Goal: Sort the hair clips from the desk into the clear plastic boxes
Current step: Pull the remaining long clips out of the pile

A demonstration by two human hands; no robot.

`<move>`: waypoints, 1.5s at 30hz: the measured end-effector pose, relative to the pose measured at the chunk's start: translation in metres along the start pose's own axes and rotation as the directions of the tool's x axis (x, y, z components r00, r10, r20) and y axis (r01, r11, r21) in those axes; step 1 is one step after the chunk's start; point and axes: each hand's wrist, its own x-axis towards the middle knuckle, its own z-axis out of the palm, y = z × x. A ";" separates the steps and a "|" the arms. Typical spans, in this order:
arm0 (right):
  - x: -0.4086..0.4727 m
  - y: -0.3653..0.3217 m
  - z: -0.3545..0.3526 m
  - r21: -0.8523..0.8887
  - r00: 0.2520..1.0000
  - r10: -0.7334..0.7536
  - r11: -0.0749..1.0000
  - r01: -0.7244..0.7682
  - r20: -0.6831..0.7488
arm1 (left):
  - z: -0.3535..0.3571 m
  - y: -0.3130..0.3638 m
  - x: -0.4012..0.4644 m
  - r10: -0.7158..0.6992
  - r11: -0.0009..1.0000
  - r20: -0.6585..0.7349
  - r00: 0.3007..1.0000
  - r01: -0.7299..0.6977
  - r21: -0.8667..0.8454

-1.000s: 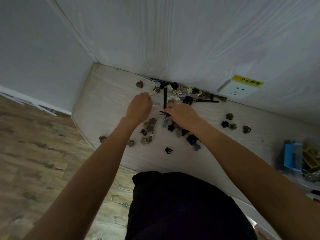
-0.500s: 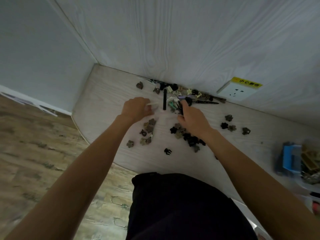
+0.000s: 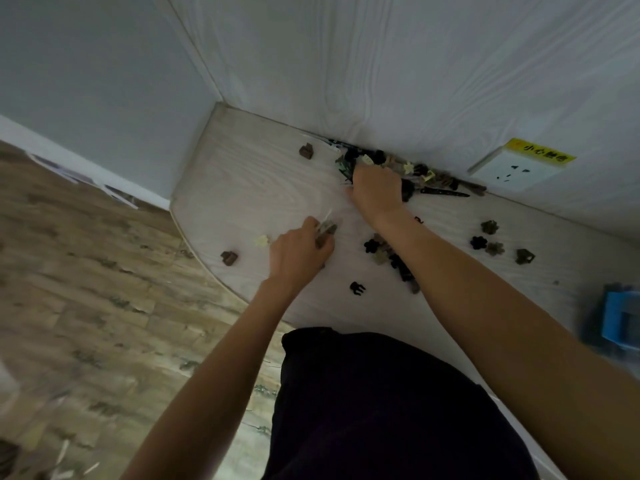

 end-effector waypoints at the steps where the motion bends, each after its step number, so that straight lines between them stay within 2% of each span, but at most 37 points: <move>1: -0.003 -0.001 0.002 -0.027 0.999 -0.030 0.999 0.030 0.012 | 0.003 0.001 -0.002 -0.006 0.999 0.024 1.000 0.005 0.047; 4: -0.017 0.003 0.001 0.006 0.996 -0.088 0.996 0.088 0.028 | 0.006 0.002 0.000 -0.028 0.986 0.067 0.997 0.016 0.168; 11: -0.073 0.032 0.002 -0.014 0.988 -0.036 0.999 0.039 0.153 | 0.000 0.012 0.016 -0.007 0.956 0.114 0.993 -0.027 0.292; 17: -0.073 0.033 0.010 0.058 0.995 -0.028 0.998 0.023 0.092 | -0.003 0.012 0.015 0.027 0.955 0.143 0.989 -0.068 0.289; 23: -0.068 0.034 0.006 0.101 0.989 -0.083 0.992 0.070 0.126 | 0.002 0.007 0.012 0.089 0.982 0.095 0.991 -0.103 0.155; 26: -0.070 0.043 -0.008 0.268 0.995 -0.001 0.963 -0.027 0.102 | 0.002 0.006 0.012 0.122 0.993 0.055 0.991 -0.122 -0.009; 31: -0.079 0.088 -0.040 0.493 0.982 0.184 0.859 -0.136 -0.050 | 0.000 0.003 0.019 0.121 0.975 0.057 0.991 -0.108 -0.194; 33: -0.081 0.110 -0.043 0.507 0.965 0.247 0.845 -0.168 -0.092 | -0.004 0.003 0.023 0.103 0.956 0.059 0.993 -0.083 -0.281; 35: -0.076 0.125 -0.037 0.480 0.961 0.270 0.851 -0.211 -0.056 | -0.011 0.006 0.032 0.097 0.939 0.052 0.994 -0.074 -0.335; 38: -0.066 0.132 -0.025 0.402 0.981 0.194 0.898 -0.179 0.004 | -0.027 0.009 0.056 0.109 0.925 0.045 0.993 -0.085 -0.371; 41: -0.057 0.131 -0.014 0.329 0.996 0.080 0.940 -0.092 0.051 | -0.040 0.013 0.091 0.136 0.969 -0.026 0.990 -0.138 -0.207; 43: -0.054 0.129 -0.011 0.277 0.994 0.095 0.955 -0.106 0.054 | -0.046 0.014 0.116 0.157 0.986 -0.080 0.984 -0.161 -0.037; 45: -0.054 0.125 -0.010 0.233 0.990 0.131 0.963 -0.137 0.044 | -0.051 0.012 0.136 0.190 0.979 -0.078 0.979 -0.183 0.090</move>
